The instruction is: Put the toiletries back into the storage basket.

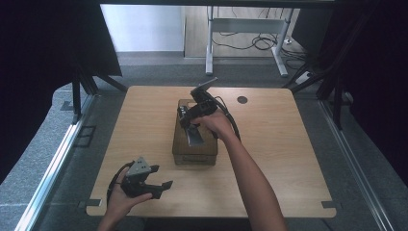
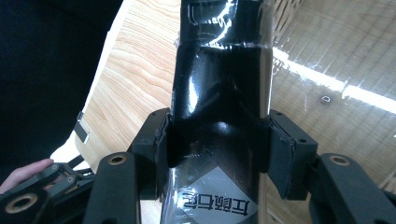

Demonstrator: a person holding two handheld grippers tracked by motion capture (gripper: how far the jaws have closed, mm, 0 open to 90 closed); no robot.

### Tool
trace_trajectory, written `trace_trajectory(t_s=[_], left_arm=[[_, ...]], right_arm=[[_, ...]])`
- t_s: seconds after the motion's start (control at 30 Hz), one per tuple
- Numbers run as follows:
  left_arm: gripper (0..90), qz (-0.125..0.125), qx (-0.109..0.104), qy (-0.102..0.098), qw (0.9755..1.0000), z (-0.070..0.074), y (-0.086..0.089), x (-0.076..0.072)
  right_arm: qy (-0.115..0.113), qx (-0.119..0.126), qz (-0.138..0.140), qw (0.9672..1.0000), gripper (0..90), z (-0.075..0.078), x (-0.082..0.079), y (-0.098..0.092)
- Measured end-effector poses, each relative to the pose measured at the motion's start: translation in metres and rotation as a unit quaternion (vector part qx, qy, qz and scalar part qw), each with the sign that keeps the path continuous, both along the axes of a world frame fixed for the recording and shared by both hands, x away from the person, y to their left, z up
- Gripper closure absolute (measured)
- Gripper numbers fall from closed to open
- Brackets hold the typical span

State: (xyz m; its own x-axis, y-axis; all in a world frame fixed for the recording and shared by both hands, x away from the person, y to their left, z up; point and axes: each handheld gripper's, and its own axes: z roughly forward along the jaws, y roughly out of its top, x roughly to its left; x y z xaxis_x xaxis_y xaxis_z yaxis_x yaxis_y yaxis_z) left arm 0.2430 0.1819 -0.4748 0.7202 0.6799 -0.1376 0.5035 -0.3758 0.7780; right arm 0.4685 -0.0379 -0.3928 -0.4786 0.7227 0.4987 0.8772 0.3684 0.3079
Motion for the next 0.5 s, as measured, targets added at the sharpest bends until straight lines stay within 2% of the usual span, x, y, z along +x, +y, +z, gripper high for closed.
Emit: trace_trajectory(t_s=[0.5], left_arm=[[21.8, 0.001, -0.003, -0.001, 1.0, 0.001, 0.002, 0.0]], right_arm=[[0.01, 0.0, -0.023, 0.9997, 46.3, -0.015, 0.007, 0.005]])
